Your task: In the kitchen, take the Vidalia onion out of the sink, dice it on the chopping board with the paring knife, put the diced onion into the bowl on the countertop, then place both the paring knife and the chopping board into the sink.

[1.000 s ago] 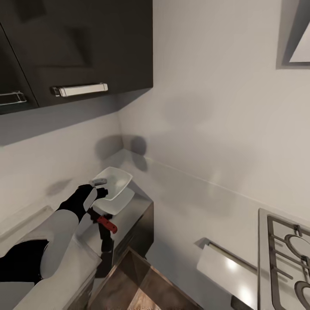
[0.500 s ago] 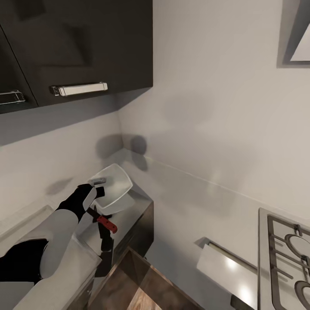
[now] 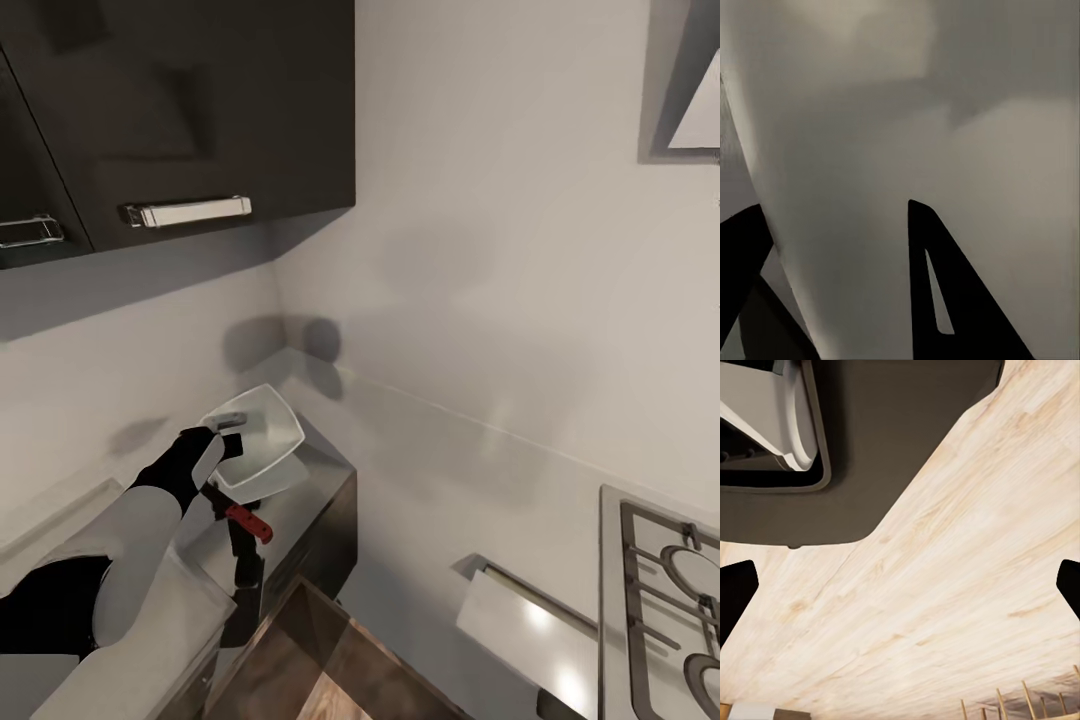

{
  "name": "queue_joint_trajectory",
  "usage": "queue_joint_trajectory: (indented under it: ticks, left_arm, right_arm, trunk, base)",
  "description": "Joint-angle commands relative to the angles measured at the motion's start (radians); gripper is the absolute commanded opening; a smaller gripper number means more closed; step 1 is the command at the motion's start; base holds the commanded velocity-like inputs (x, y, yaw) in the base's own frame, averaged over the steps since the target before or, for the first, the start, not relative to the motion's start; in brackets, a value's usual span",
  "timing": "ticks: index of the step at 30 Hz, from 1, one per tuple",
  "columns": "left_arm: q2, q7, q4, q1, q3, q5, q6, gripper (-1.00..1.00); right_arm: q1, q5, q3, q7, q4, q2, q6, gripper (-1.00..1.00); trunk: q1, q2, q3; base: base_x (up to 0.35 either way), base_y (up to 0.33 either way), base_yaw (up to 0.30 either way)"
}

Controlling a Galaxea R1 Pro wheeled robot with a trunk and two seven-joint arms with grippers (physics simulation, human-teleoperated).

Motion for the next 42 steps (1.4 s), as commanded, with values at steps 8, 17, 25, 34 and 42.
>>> queue_joint_trajectory:
  ticks: [8, 17, 25, 34, 42]
  left_arm:
    - [0.0, 0.004, -0.001, 0.0, -0.002, 0.013, 0.004, -1.0]
    - [0.0, 0.001, -0.002, 0.0, 0.0, 0.013, 0.004, -1.0]
    - [-0.001, 0.004, -0.044, -0.001, -0.002, 0.014, 0.006, -1.0]
    - [-0.002, 0.004, -0.075, 0.0, -0.001, 0.014, 0.01, -1.0]
    - [-0.006, 0.004, -0.173, 0.0, -0.003, 0.015, 0.029, -1.0]
  right_arm:
    - [0.0, -0.01, 0.009, -0.006, -0.002, 0.001, -0.001, 1.0]
    - [0.0, -0.01, 0.009, -0.006, -0.002, 0.0, -0.029, 1.0]
    - [0.0, -0.01, 0.009, -0.006, -0.002, 0.0, -0.031, 1.0]
    - [0.0, -0.01, 0.009, -0.008, -0.002, 0.002, -0.087, 1.0]
    - [0.0, -0.01, 0.009, -0.007, -0.003, 0.004, -0.298, 1.0]
  trunk:
    - [0.001, -0.002, 0.011]
    - [0.001, -0.002, 0.025]
    - [0.001, -0.002, 0.037]
    - [0.001, -0.002, 0.052]
    - [0.001, -0.002, 0.064]
  base:
    - [0.0, 0.0, 0.0]
    - [0.0, 0.0, 0.0]
    - [-0.168, 0.0, 0.0]
    - [-0.333, 0.0, 0.0]
    - [-0.338, 0.0, 0.0]
